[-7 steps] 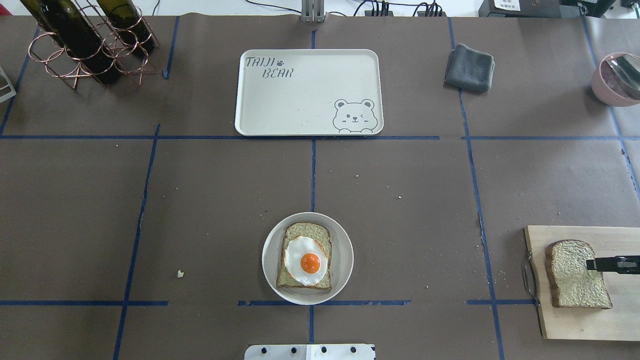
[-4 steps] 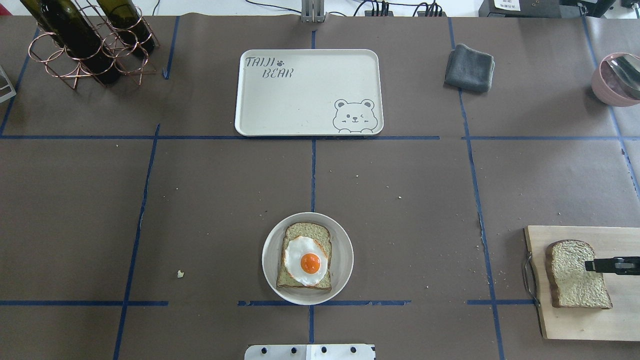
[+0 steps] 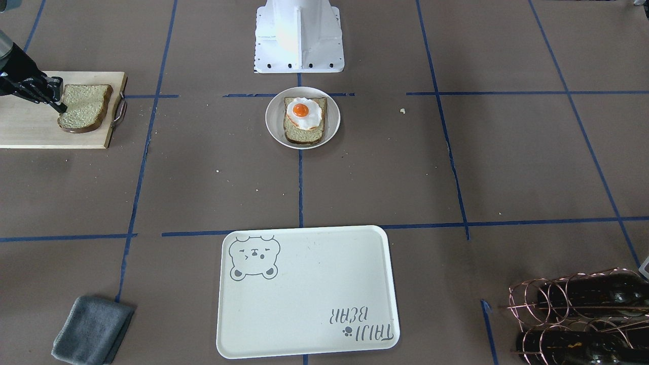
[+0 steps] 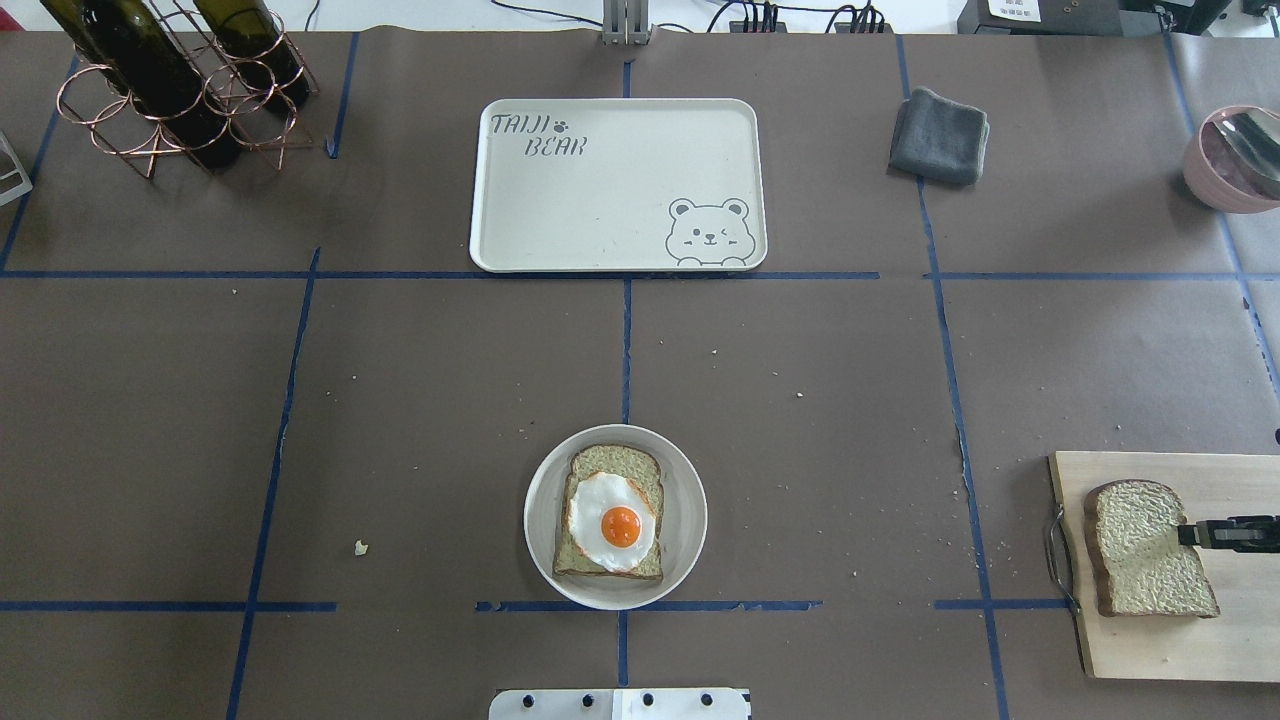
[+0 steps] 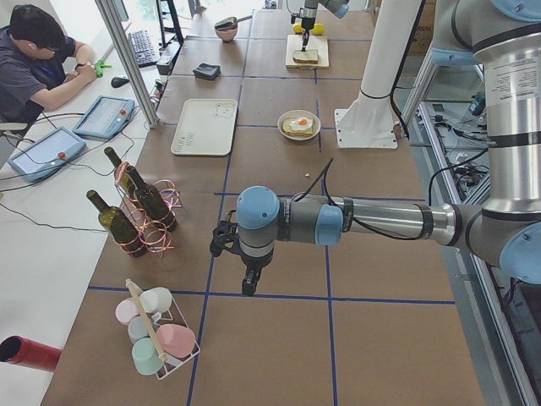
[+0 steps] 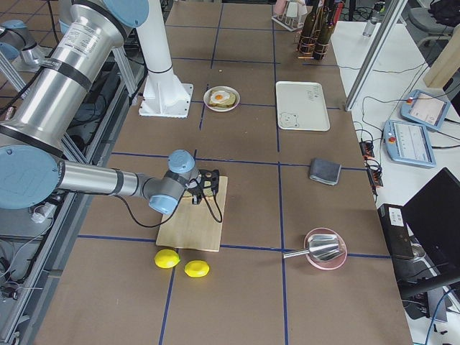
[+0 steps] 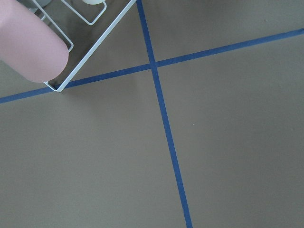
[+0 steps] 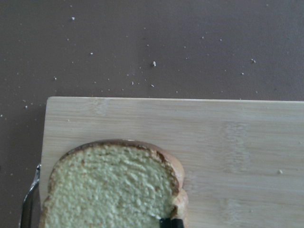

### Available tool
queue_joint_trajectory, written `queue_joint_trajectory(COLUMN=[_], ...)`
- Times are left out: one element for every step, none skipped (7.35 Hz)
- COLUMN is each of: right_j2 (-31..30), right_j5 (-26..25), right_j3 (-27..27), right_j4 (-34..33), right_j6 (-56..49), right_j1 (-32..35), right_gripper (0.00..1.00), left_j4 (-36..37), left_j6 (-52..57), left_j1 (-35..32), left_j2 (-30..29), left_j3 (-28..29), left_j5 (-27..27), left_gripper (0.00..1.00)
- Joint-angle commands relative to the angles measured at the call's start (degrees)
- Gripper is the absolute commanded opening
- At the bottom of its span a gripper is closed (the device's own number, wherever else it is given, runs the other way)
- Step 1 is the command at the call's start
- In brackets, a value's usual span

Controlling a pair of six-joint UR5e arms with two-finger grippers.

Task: Make sandwich and place on tray
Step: 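Lift the bread slice with the right gripper and carry it over the plate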

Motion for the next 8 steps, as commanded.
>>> queue_joint_trajectory(right_j2=[0.01,-0.08,0.27,0.71,2.19,5.08,9.37,13.85], right_j5=[0.76,1.82,4.44,7.94,11.37,15.15,16.58,16.59], right_j3=[0.08,0.17,0.95,3.48,5.42,6.4,6.93,6.76], right_j4=[2.99,6.15,7.92,8.2,8.2,8.2,7.51,6.19], right_j6=[-0.48,-0.48,-0.48,-0.4,-0.4,-0.22,0.65,0.66], right_j1=[0.33,0.6,0.95,3.04,5.24,7.43,7.98,7.72], right_gripper=[0.0,0.0,0.0,0.0,0.0,0.0,0.0,0.0], left_j4=[0.0,0.0,0.0,0.0,0.0,0.0,0.0,0.09], left_j6=[0.0,0.0,0.0,0.0,0.0,0.0,0.0,0.0], left_j1=[-0.02,-0.02,-0.02,-0.02,-0.02,-0.02,-0.02,-0.02], left_j2=[0.04,-0.05,-0.05,-0.05,0.13,0.3,0.3,0.3], left_j3=[-0.13,-0.13,-0.04,0.05,0.05,0.05,0.05,0.4], left_j5=[0.0,0.0,0.0,0.0,0.0,0.0,0.0,0.0], left_gripper=[1.0,1.0,1.0,1.0,1.0,1.0,1.0,1.0])
